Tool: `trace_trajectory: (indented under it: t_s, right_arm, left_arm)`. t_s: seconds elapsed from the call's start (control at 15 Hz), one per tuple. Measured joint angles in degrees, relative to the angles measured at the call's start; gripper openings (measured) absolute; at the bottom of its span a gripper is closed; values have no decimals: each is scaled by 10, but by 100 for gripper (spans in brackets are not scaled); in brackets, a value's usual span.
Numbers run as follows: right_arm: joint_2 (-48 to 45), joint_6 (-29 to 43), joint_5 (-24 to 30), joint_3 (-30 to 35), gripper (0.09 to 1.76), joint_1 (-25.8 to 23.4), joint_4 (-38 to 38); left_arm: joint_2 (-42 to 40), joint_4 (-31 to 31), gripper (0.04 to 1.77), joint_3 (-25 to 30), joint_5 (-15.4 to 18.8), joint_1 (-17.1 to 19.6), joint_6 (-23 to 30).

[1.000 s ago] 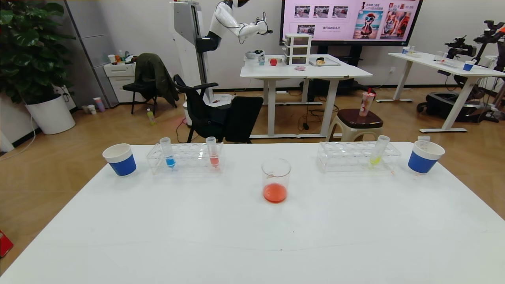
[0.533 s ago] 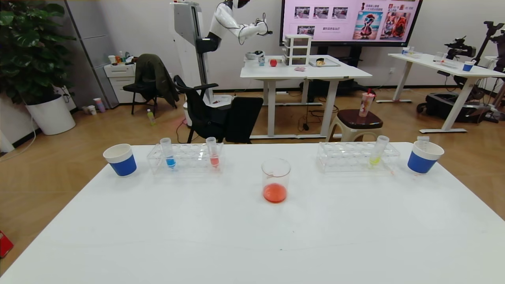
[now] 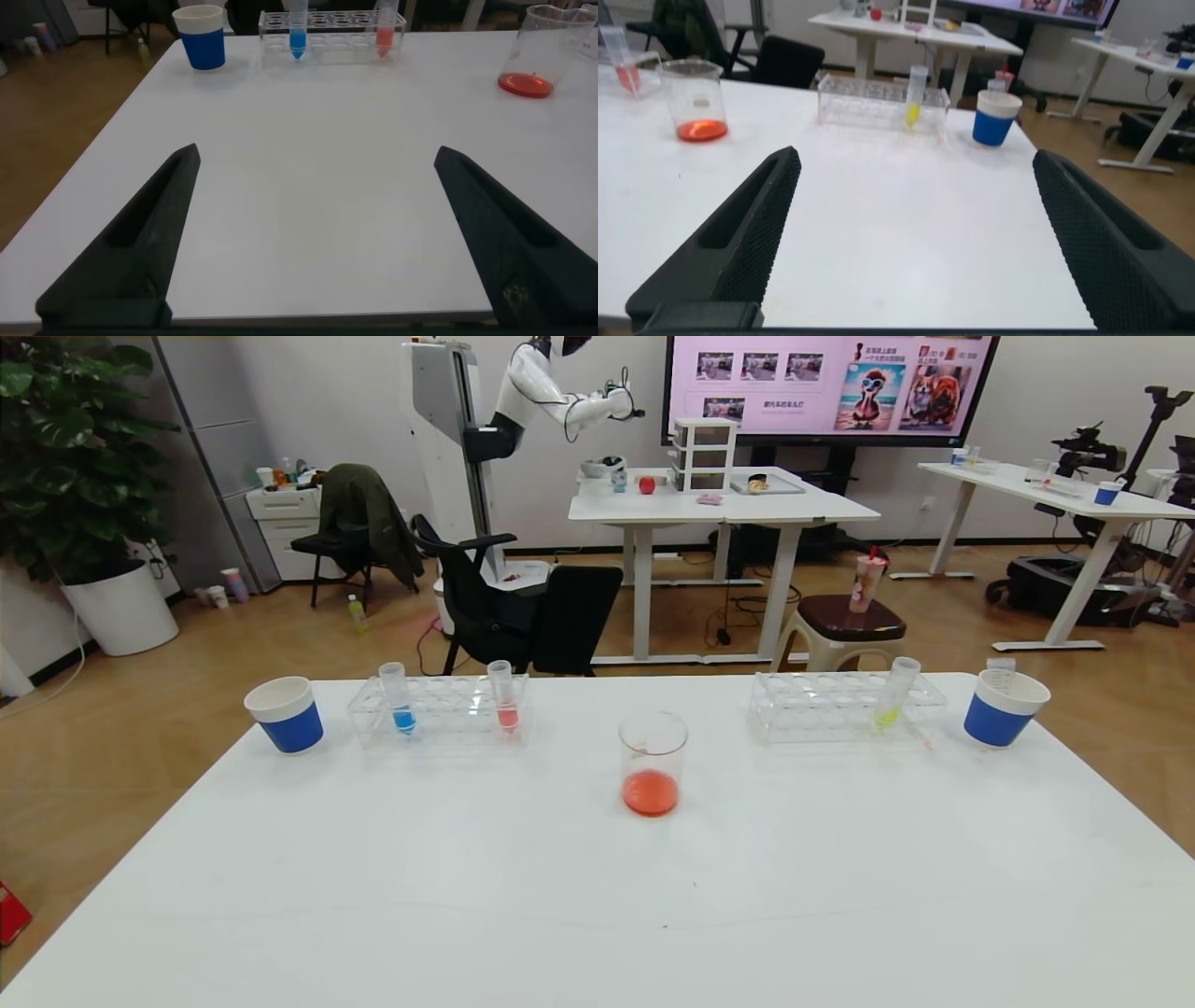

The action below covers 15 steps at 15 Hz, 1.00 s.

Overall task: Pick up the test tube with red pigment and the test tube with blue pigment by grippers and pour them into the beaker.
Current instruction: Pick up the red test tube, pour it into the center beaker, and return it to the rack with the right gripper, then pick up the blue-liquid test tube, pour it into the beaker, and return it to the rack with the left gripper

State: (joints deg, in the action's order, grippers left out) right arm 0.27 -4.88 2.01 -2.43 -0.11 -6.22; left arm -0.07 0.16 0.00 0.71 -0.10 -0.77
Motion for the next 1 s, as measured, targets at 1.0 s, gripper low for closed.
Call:
trace_trajectory:
  t_s: [1.0]
  right_arm:
    - [-3, 10, -4, 24, 174, 1, 65]
  left_arm:
    - [130, -10, 175, -158, 0, -3, -12]
